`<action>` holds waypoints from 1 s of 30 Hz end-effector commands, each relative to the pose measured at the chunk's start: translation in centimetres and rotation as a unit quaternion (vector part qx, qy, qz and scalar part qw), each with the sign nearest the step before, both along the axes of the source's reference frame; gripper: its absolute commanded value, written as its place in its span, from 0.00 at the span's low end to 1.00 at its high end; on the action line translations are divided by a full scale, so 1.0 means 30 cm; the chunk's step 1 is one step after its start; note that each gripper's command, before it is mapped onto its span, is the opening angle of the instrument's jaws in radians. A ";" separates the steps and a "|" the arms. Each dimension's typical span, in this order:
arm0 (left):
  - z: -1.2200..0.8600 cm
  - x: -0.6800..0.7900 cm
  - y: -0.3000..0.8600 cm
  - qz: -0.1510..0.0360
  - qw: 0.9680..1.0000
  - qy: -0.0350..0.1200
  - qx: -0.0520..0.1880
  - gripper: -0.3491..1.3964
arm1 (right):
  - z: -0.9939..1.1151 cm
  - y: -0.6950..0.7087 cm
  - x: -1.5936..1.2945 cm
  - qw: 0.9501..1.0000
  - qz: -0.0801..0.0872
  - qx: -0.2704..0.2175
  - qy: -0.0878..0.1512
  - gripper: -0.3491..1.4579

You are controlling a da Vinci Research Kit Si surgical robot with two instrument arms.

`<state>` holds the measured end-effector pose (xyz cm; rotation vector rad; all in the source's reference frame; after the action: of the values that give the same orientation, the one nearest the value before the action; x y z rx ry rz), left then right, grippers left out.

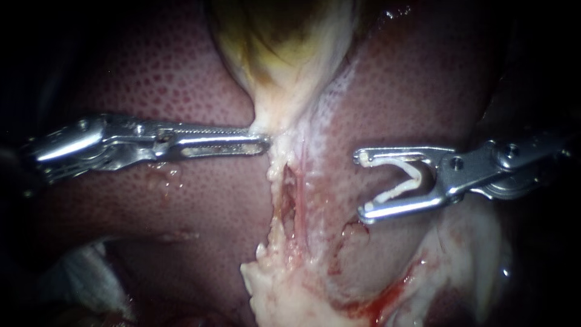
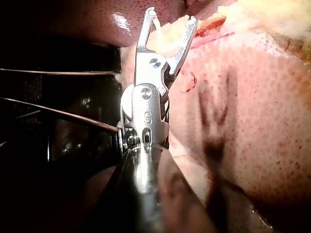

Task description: Clipping first clip left tube

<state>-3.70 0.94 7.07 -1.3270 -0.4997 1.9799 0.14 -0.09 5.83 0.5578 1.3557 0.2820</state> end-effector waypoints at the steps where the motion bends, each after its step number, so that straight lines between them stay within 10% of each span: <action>1: -0.0005 0.0011 0.0002 0.001 1.000 -0.001 0.001 0.00 | 0.0001 -0.0001 0.0000 1.000 0.000 0.000 0.000 0.46; 16: -0.0252 0.0308 0.0116 -0.039 0.999 -0.010 0.005 0.00 | 0.0005 -0.0003 -0.0002 1.000 0.000 0.000 0.000 0.46; 30: -0.0299 0.0321 0.0112 -0.042 0.999 -0.012 0.000 0.00 | 0.0030 -0.0016 0.0028 1.000 0.003 -0.003 -0.002 0.46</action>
<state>-2.73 1.28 6.17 -1.3529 -0.4476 1.8968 0.26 -0.15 5.95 0.5478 1.3556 0.2828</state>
